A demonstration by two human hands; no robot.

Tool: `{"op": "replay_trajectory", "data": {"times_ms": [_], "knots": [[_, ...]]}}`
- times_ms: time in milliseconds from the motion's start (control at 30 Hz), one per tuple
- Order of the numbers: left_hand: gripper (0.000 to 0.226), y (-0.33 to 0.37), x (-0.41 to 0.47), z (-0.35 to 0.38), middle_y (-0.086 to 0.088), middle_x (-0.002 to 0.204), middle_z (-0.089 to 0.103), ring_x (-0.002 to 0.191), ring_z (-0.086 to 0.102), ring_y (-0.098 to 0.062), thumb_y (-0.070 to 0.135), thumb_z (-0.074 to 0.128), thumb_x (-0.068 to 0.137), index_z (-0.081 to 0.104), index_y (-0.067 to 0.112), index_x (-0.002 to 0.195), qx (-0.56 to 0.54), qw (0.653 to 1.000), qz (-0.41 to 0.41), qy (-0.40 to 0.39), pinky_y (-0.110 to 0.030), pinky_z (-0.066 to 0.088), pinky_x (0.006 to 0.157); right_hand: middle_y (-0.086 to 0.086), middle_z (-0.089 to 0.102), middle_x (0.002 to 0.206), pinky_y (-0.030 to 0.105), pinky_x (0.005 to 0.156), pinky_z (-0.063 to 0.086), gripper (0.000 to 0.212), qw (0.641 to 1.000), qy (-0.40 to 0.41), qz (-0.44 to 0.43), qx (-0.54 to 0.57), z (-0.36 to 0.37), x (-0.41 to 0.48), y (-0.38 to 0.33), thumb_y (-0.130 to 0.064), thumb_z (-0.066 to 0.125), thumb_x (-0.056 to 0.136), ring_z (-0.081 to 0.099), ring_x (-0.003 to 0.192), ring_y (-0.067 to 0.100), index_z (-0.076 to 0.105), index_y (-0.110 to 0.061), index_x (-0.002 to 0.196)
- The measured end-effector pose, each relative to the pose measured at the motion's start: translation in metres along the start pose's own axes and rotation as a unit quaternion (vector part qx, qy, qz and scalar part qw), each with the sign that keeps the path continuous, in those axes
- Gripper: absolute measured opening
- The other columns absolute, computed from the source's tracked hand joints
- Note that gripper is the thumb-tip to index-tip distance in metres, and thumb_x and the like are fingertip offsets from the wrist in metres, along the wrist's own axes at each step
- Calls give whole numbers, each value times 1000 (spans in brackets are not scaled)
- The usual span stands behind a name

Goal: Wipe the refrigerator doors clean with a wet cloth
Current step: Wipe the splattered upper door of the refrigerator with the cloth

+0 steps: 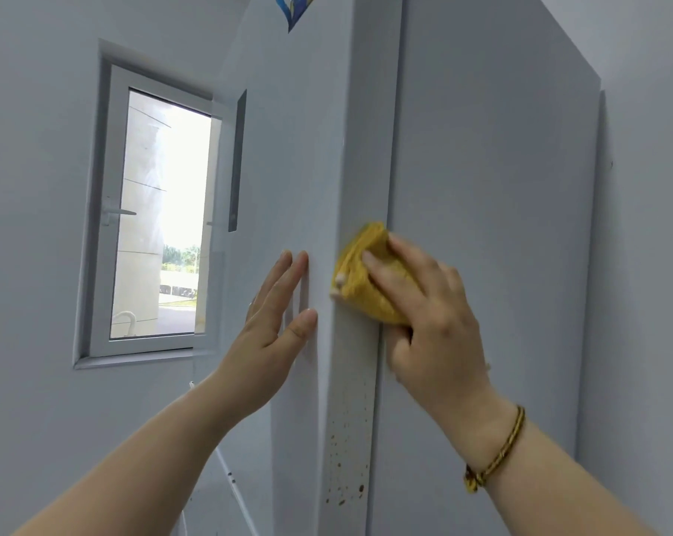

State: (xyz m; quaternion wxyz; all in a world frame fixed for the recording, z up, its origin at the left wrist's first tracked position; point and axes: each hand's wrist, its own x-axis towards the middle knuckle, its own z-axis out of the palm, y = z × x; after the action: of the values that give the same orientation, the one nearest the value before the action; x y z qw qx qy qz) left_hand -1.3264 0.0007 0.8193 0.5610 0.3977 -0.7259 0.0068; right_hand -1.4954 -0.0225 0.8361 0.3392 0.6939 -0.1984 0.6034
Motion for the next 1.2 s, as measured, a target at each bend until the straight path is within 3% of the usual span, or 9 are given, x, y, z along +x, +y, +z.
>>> {"op": "replay_trajectory", "data": {"times_ms": [133, 233, 333, 533, 600, 700, 867, 1033, 1200], "knots": [[47, 3, -1, -2, 49, 124, 4, 113, 5, 34, 46, 35, 76, 13, 62, 114, 3, 1000, 0, 11, -15, 15, 103, 8, 47, 131, 29, 88, 36, 56, 999, 13, 47, -1, 5, 5, -6, -9, 35, 74, 38, 103, 20, 46, -22, 127], [46, -2, -14, -6, 54, 121, -1, 123, 16, 18, 63, 38, 70, 19, 65, 112, 30, 999, -14, 25, -14, 21, 100, 3, 37, 132, 26, 92, 41, 52, 999, -2, 51, 0, 9, -49, -23, -12, 40, 78, 40, 106, 20, 41, -25, 128], [50, -14, -39, 0, 58, 116, 0, 127, 21, 5, 70, 31, 62, 23, 72, 111, 47, 998, -46, 18, -25, 26, 104, 4, 40, 130, 31, 89, 41, 51, 999, -12, 40, 19, 5, -93, -34, -12, 45, 74, 43, 106, 20, 46, -24, 124], [62, -31, -84, 19, 59, 113, 10, 115, 25, 25, 81, 44, 50, 11, 84, 102, -8, 993, -120, 6, -10, 30, 91, 2, 39, 129, 30, 89, 38, 50, 1000, -3, 12, 7, 2, -46, -11, -6, 43, 78, 44, 103, 21, 44, -24, 124], [69, -33, -92, 26, 53, 119, 10, 118, 25, 21, 95, 36, 41, 8, 84, 103, -15, 991, -133, -11, -13, 29, 96, 2, 37, 130, 24, 92, 33, 49, 999, 5, 43, 18, 6, -37, -13, -7, 41, 79, 42, 104, 21, 43, -25, 125], [69, -35, -95, 29, 49, 124, 9, 128, 23, 8, 97, 30, 40, 6, 85, 103, -21, 990, -136, -12, -26, 27, 107, 1, 36, 132, 18, 97, 28, 47, 997, 15, 73, 34, 13, -58, -23, -11, 42, 82, 41, 108, 20, 42, -26, 127], [68, -38, -97, 30, 55, 122, 3, 135, 18, 2, 96, 29, 44, 2, 84, 106, -13, 991, -130, -16, -34, 24, 113, -3, 33, 138, 34, 90, 42, 45, 997, -30, 43, 48, 11, -147, -41, -23, 52, 84, 42, 110, 20, 42, -33, 127], [79, -37, -96, 31, 48, 126, 5, 134, 18, 0, 96, 26, 46, 12, 67, 119, -7, 992, -129, -11, -39, 25, 113, 4, 42, 128, 36, 86, 42, 26, 998, -36, -14, 46, 4, -118, -24, -25, 37, 97, 45, 105, 22, 49, -25, 120], [67, -36, -97, 30, 49, 126, 7, 133, 18, 3, 96, 29, 46, 4, 83, 108, -16, 991, -130, -16, -34, 26, 112, 3, 38, 131, 31, 93, 39, 30, 997, 3, 60, 40, 15, -104, -35, -23, 42, 93, 40, 108, 22, 46, -24, 123]]}}
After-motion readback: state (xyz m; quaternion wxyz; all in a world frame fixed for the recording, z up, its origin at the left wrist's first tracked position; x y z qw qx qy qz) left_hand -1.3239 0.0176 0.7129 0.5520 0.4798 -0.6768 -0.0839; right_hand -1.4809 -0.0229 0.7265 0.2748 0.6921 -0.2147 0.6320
